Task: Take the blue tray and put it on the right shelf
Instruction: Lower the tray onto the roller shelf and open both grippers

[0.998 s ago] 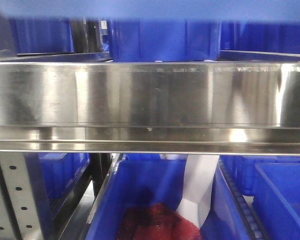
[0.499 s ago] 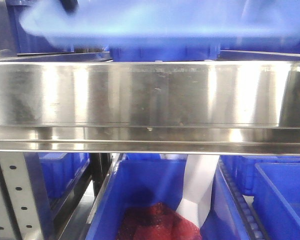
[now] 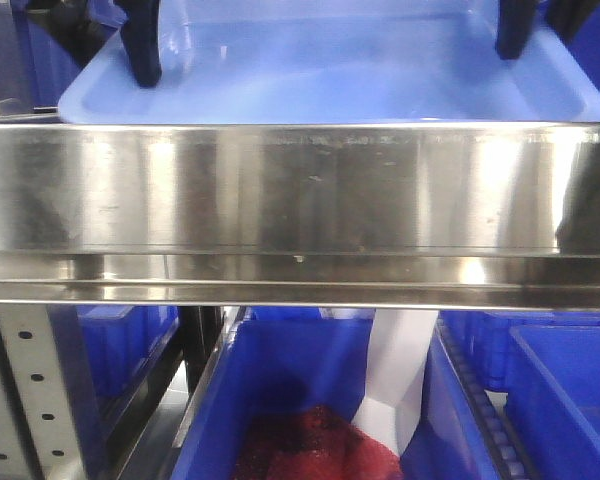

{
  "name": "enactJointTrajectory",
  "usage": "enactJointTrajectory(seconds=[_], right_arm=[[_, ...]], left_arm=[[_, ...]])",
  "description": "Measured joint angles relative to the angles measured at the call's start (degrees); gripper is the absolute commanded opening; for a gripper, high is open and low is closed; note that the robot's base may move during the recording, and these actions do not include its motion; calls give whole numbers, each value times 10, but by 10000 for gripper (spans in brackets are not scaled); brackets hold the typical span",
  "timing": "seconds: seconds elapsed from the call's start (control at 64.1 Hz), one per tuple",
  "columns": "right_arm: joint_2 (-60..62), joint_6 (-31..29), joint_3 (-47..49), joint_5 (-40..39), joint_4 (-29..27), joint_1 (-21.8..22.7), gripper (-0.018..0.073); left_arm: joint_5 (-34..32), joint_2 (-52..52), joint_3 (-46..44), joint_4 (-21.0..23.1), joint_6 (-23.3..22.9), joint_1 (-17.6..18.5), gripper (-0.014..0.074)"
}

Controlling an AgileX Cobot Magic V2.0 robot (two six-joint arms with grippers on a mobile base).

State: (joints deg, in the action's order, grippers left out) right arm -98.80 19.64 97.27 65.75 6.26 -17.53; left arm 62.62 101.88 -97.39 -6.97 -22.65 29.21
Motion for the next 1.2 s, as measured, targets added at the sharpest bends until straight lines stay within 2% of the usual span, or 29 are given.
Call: enactJointTrajectory(seconds=[0.047,0.125,0.187,0.546,0.624,0.748,0.92,1.076,1.201], right_arm=[[0,-4,1,0,-2,-1,511],[0,-8,1,0,-4,-2,644],[0,-9,1,0,-4,-2,634],[21,-13,1,11,7,-2,629],[46,-24,-2,13,7,-2,587],[104,-39,-30,14,8,-2,421],[207,-44,-119,-10,8,-2,44],[322,-45,-237,-43,8,-2,54],[421,-46,-339,-85,8,-2,54]], left_arm=[[-5,1,0,2,0,0,465],[-13,1,0,8,0,0,540],[-17,1,0,12,0,1,562],[-21,-25,0,13,5,12,559],[-21,-55,0,9,16,23,554],[-21,-112,20,-24,27,51,449],[-47,-221,105,-47,31,94,196],[-86,-343,208,-48,31,119,-48],[-122,-449,297,-48,31,120,-42]])
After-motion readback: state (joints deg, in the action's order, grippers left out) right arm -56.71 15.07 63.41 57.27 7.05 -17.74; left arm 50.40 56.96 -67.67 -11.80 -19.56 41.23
